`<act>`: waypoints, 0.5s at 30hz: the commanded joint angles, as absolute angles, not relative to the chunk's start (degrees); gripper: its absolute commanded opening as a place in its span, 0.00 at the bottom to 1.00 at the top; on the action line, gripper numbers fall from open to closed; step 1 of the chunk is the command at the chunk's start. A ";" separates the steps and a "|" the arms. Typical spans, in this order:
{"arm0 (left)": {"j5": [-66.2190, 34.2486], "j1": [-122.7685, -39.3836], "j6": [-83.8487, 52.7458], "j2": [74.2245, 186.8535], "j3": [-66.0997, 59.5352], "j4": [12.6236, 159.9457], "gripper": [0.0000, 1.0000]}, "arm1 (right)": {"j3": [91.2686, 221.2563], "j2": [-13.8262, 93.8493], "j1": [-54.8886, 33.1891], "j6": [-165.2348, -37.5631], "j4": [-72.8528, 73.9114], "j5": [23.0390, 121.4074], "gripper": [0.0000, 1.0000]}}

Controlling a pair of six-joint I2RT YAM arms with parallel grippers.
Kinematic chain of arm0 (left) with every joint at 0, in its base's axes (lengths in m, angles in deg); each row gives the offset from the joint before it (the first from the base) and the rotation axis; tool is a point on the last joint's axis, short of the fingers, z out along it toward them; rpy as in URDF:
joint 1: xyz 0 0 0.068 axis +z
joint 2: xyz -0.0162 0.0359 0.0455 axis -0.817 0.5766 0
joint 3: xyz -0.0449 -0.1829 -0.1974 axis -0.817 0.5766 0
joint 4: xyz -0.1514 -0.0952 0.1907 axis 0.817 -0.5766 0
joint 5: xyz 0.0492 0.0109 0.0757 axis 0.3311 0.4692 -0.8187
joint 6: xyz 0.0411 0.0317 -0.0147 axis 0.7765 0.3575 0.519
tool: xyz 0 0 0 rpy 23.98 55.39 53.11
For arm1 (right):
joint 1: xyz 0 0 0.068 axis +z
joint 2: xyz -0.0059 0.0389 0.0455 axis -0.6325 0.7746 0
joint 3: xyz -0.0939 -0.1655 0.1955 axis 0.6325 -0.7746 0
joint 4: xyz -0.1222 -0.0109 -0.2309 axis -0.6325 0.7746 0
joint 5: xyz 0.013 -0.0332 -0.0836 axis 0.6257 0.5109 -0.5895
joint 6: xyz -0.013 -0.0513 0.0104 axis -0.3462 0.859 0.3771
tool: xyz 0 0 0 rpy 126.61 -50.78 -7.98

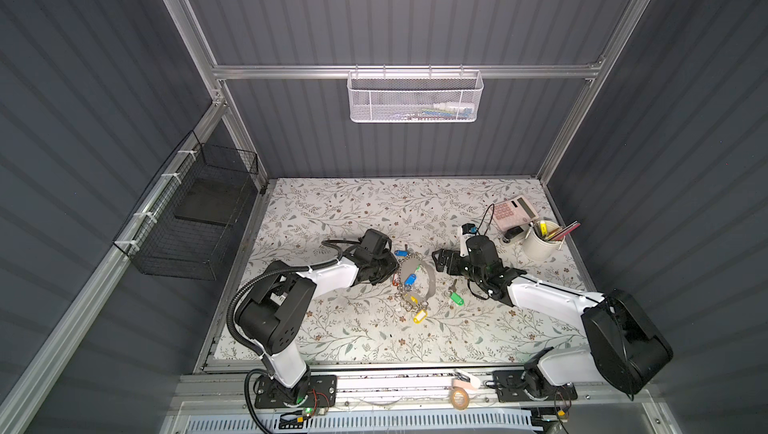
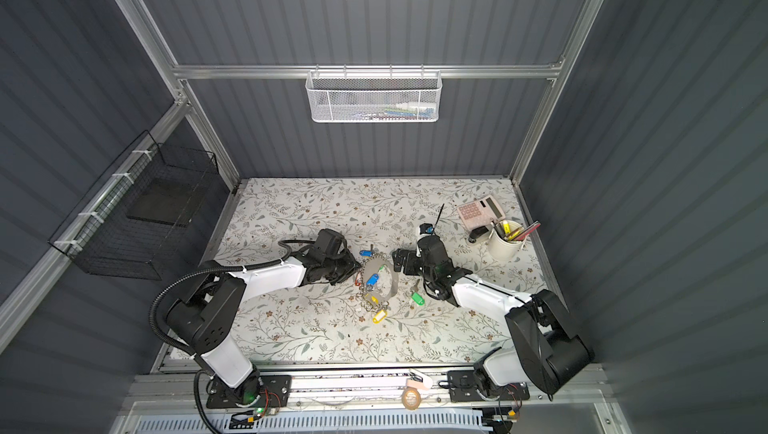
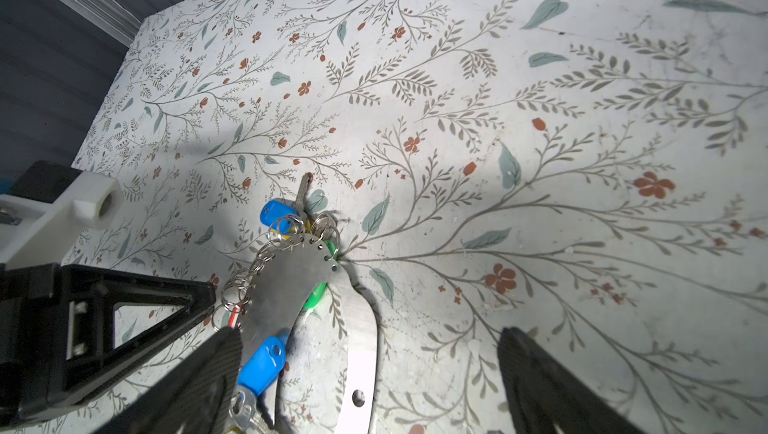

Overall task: Put the keys on the keyring
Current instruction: 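Lower the left gripper onto the silver keyring while the right gripper hovers beside it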

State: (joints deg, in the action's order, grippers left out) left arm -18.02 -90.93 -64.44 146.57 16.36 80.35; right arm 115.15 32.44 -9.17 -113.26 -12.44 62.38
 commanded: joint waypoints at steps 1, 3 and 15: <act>-21.66 -91.24 -66.44 144.92 16.72 77.55 0.28 | 114.87 32.98 -9.03 -113.97 -13.21 63.45 0.98; -21.07 -91.43 -66.44 144.89 17.02 78.49 0.28 | 114.87 33.02 -8.99 -114.10 -13.21 63.57 0.98; -21.05 -93.01 -67.58 146.32 17.09 79.25 0.18 | 115.88 35.04 -8.98 -114.67 -12.95 64.81 0.99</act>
